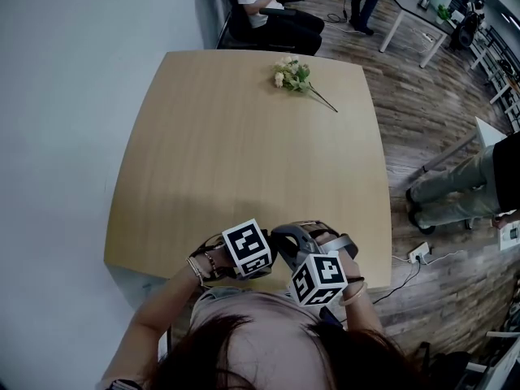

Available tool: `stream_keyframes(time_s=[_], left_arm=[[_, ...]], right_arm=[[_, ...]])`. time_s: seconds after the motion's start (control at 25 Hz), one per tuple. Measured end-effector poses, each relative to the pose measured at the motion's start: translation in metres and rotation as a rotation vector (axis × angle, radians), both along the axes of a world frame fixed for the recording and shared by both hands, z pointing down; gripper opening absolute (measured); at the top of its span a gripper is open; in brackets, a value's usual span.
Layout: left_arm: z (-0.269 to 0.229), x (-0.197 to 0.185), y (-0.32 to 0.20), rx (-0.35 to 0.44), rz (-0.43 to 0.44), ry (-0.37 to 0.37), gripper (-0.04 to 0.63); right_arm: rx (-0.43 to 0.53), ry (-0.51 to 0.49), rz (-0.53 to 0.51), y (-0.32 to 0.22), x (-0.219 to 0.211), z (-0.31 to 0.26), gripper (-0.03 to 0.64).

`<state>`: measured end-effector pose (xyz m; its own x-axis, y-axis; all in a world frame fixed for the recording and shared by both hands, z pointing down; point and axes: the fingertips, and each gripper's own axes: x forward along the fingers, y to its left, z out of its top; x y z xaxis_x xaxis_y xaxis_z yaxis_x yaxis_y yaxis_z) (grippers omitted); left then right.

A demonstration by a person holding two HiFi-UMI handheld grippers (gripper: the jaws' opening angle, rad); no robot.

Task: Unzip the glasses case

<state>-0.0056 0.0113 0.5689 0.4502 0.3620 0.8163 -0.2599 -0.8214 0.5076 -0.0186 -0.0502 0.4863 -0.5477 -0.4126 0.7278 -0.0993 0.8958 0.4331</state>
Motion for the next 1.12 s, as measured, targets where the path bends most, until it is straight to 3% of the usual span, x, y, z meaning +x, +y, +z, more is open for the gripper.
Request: stream_keyframes(time_s=[0.56,1.12], left_arm=[[0.006,0.001,-0.003,0.02,0.015,-0.01,0.232],[0.005,-0.009,-0.027,0.209,-0.009,-0.012,0.235]], right_arm=[[-0.03,0.012,0.004,-0.001,-0.002,0.002,0.017],[0.0,-0.057,0.065,-0.008,-0.004,-0.005,0.025]])
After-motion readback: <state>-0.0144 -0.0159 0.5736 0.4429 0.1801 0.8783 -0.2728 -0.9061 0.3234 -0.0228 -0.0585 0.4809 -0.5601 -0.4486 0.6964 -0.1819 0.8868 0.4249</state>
